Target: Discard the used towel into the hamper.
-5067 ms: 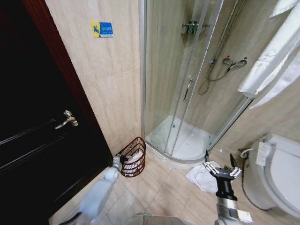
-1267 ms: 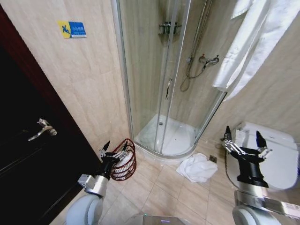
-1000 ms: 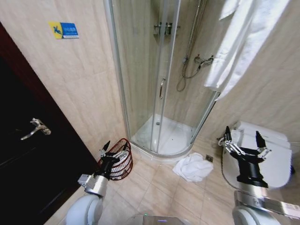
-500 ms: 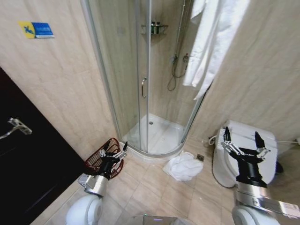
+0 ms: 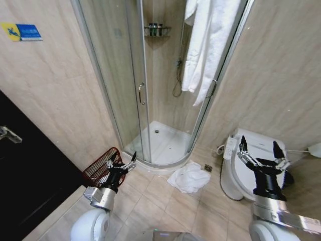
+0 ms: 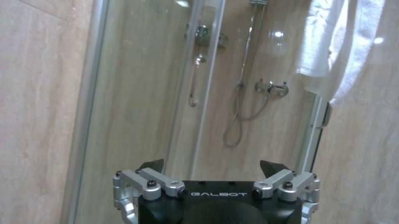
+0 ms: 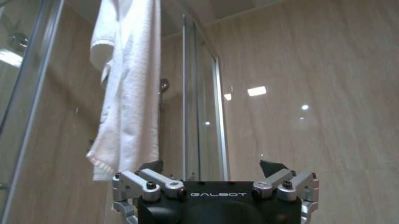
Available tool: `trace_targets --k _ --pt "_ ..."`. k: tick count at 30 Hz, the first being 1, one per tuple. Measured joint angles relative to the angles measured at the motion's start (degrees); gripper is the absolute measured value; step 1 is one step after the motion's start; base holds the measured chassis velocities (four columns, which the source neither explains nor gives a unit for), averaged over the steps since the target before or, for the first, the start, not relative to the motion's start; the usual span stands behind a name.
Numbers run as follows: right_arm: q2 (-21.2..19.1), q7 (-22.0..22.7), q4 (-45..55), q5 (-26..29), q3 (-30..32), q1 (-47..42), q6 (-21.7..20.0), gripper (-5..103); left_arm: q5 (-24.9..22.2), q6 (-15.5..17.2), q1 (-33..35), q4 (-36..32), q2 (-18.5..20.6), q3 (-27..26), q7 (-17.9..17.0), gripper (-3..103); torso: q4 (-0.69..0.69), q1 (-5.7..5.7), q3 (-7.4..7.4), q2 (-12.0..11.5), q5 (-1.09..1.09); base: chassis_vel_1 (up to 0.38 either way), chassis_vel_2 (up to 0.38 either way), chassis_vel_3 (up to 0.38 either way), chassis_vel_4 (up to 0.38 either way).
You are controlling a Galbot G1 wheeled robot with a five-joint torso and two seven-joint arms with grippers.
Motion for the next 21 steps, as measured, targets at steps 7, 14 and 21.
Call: trace_targets --k 7,14,21 --pt "0.1 0.0 0.3 -0.1 -0.1 -0.2 0.0 100 0.0 0.0 0.0 0.0 0.0 0.0 0.0 100 0.0 0.0 0.0 0.0 0.02 -0.132 -0.128 0.124 0.127" --pt "0.1 -0.1 0.0 0.1 0.6 -0.1 0.6 100 0.0 0.0 0.0 0.0 0.0 0.0 0.0 100 0.0 0.0 0.0 0.0 0.01 -0.094 -0.119 0.111 0.132" --pt "-0.8 0.1 -0.5 1.1 1.8 0.9 1.5 100 0.0 0.0 0.0 0.0 0.0 0.0 0.0 100 0.01 -0.01 0.0 0.0 0.01 -0.035 -0.048 0.049 0.026"
